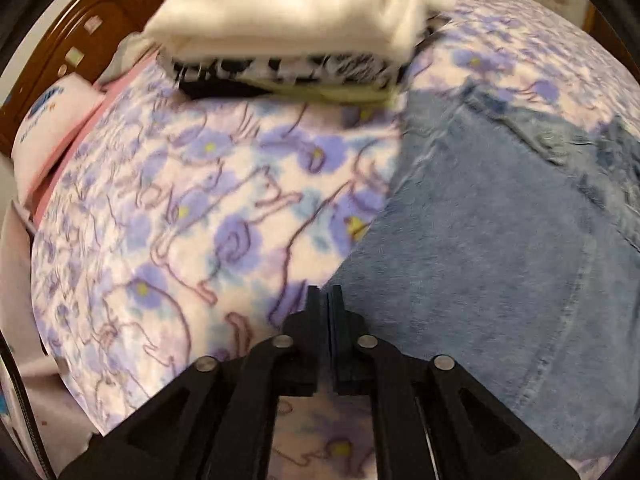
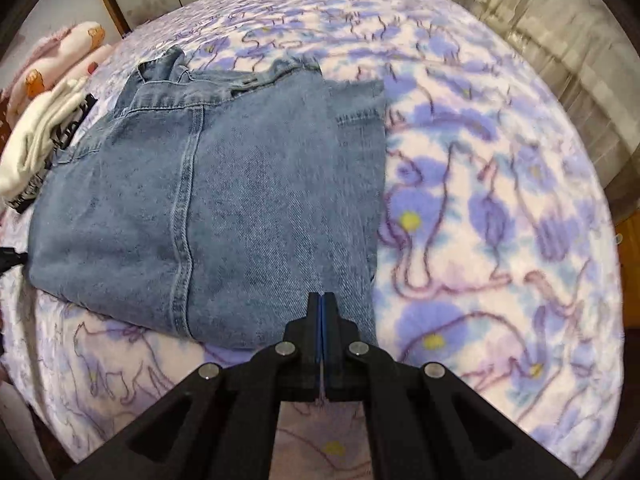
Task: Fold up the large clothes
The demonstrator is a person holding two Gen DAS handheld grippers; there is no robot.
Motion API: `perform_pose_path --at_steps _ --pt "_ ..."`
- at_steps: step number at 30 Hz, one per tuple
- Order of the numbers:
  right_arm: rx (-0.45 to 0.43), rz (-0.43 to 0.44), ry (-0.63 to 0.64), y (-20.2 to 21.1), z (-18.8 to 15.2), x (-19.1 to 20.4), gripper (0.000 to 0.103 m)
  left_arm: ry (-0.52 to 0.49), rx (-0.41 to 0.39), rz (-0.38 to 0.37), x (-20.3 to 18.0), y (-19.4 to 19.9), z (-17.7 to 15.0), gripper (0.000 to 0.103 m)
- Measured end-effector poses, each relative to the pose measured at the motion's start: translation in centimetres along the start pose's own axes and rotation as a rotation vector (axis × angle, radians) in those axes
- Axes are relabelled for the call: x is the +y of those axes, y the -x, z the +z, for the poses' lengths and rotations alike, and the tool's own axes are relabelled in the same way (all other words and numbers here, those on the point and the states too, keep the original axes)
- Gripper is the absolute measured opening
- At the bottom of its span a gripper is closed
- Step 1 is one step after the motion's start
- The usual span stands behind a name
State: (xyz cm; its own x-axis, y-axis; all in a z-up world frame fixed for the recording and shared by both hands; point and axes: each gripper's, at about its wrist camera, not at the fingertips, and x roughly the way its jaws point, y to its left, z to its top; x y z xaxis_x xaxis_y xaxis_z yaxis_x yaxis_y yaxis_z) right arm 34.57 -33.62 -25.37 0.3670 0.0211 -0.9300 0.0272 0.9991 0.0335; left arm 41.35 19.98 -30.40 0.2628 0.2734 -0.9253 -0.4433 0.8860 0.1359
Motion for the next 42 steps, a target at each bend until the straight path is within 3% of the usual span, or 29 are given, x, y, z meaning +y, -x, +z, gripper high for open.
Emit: perform_pose_path --at_steps 3,9,13,16,20,28,30,36,39,42 --pt "-0.066 0.021 0.027 1.8 0.4 2.2 0.0 -0.089 -0.011 -0.099 -2.0 2.4 -0.8 0.01" --pt "-0.17 0.265 0.055 2.2 0.5 8.6 0.0 -0.297 0.041 -0.381 -9.9 5.7 -3.5 0.01" --pt "-0.166 0.385 0.092 -0.6 0.9 13.4 0.0 -0.372 0.094 -0.486 -14.7 5.0 -4.5 0.01" --pt "-0.135 0.413 0.087 -2.9 1.4 15.5 0.0 -0.374 0.146 -0.536 -17.1 3.5 -4.3 0.01" --pt "-0.155 0.438 0.064 -5.3 3.3 16.3 0.0 -0.363 0.118 -0.535 -18.7 2.4 -4.0 0.01" --pt "-0.197 0.464 0.009 -8.3 8.6 16.6 0.0 -0.24 0.083 -0.624 -18.9 0.7 -1.5 0.01" --pt "-0.223 0.433 0.025 -8.6 9.8 16.8 0.0 -0.233 0.077 -0.62 -19.4 0.4 -0.9 0.01" --pt "-0.208 0.404 -0.087 -10.0 12.4 15.3 0.0 -0.189 0.021 -0.606 -20.4 -0.2 1.4 0.007" --pt "-0.199 0.434 -0.117 -10.2 12.5 14.6 0.0 -0.132 -0.002 -0.599 -19.7 -0.7 2.5 0.003" --pt "-0.203 0.404 -0.106 -9.7 12.3 13.7 0.0 -0.106 -0.016 -0.579 -18.8 -1.2 3.4 0.002"
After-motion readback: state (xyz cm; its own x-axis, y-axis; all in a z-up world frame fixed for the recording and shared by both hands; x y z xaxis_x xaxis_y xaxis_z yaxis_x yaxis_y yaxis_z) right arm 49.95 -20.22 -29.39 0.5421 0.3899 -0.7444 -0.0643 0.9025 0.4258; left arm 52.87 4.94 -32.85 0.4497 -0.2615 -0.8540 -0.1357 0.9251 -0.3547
